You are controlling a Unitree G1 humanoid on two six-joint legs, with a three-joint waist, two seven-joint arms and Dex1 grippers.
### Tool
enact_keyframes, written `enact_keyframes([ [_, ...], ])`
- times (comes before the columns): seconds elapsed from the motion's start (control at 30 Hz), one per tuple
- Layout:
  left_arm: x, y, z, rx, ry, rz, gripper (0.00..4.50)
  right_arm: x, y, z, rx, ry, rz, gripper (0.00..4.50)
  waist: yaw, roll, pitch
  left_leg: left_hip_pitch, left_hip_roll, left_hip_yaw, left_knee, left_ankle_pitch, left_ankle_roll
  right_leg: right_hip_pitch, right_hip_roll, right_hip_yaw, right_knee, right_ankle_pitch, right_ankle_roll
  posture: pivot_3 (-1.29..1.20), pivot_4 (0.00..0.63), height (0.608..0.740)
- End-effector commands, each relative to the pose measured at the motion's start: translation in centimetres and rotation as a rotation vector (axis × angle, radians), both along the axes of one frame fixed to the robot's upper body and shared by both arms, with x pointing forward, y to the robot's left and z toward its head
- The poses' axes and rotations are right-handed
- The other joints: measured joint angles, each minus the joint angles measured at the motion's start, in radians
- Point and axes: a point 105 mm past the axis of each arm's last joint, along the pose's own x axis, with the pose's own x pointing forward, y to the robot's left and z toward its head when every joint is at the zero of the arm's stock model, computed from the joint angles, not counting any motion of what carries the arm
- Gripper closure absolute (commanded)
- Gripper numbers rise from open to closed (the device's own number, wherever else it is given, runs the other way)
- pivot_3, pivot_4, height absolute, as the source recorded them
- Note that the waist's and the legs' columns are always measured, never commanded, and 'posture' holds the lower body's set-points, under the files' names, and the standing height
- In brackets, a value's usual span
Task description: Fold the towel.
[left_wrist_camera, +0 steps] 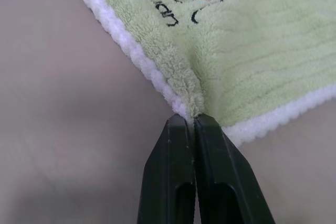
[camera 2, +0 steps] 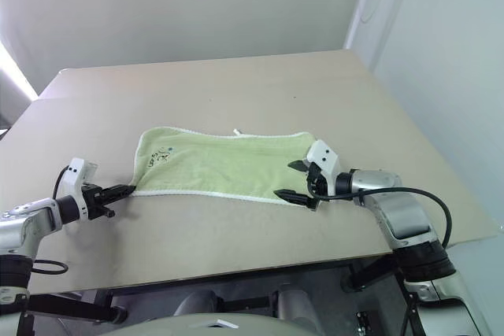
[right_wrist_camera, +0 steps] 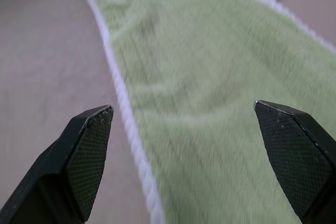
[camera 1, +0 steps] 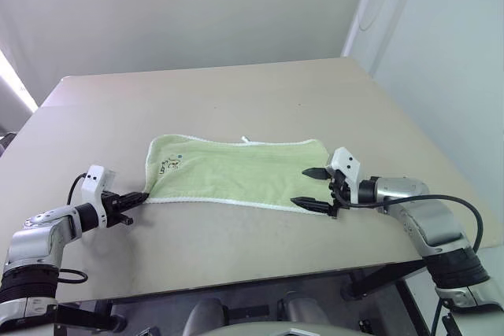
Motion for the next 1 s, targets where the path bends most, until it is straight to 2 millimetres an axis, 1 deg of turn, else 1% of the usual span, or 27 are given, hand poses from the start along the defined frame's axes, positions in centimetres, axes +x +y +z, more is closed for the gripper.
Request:
enact_keyframes([
  [0.03,0.1,0.6,1.9,0.018,-0.037,0.008,4.48,-0.1,-0.6,0.3,-0.035,-0.035,0.015,0.00,0.000,0.000,0.000,0.000,0.000,0.000,0.000,0.000,0.000,0.000,0.000,0.000,0.000,0.000,0.000,0.00,0.000,0.740],
  [0.17,0.0,0.5,2.2,0.025,-0.036,0.010,4.48,-0.3,-2.0,-0.9,-0.097,-0.019,-0.014,0.00,-0.001,-0.002,0.001,0.000,0.000,0.000,0.000,0.000,0.000,0.000,0.000,0.000,0.000,0.000,0.000,0.00,0.000,0.740],
  [0.33,0.0,0.4,2.3,0.037,-0.035,0.009,4.48,-0.9,-3.6,-1.4,-0.136,-0.002,-0.032,0.00,0.003,-0.003,0.003,0.000,0.000,0.001,0.000,0.000,0.000,0.000,0.000,0.000,-0.001,0.000,0.000,0.00,0.000,0.740],
  [0.6,0.3,0.3,2.4,0.047,-0.043,0.010,4.48,-1.0,-5.2,-2.3,-0.204,-0.002,-0.049,0.00,0.002,-0.004,0.004,0.000,0.000,0.001,0.000,0.000,0.000,0.000,0.000,0.001,0.000,0.000,0.000,0.00,0.000,0.740],
  [0.7,0.5,0.3,2.3,0.050,-0.046,0.012,4.50,-0.7,-5.4,-2.6,-0.219,-0.014,-0.057,0.58,0.002,-0.005,0.004,0.000,0.000,0.001,0.000,0.000,0.000,0.000,0.000,0.001,-0.001,0.000,0.000,0.00,0.000,0.740],
  [0.9,0.6,0.0,2.3,0.053,-0.053,0.006,4.50,-0.6,-5.5,-2.7,-0.232,-0.034,-0.050,2.68,0.003,-0.005,0.004,0.001,0.000,0.001,0.002,0.000,0.000,0.001,0.000,0.001,0.000,0.000,0.000,0.00,0.000,0.740],
  [1.0,0.6,-0.1,2.4,0.051,-0.053,0.005,4.50,-0.6,-5.3,-2.2,-0.218,-0.045,-0.048,3.80,0.003,-0.005,0.004,0.001,0.000,0.001,0.002,0.000,0.000,0.001,0.000,0.001,0.000,0.000,0.000,0.00,0.000,0.740],
])
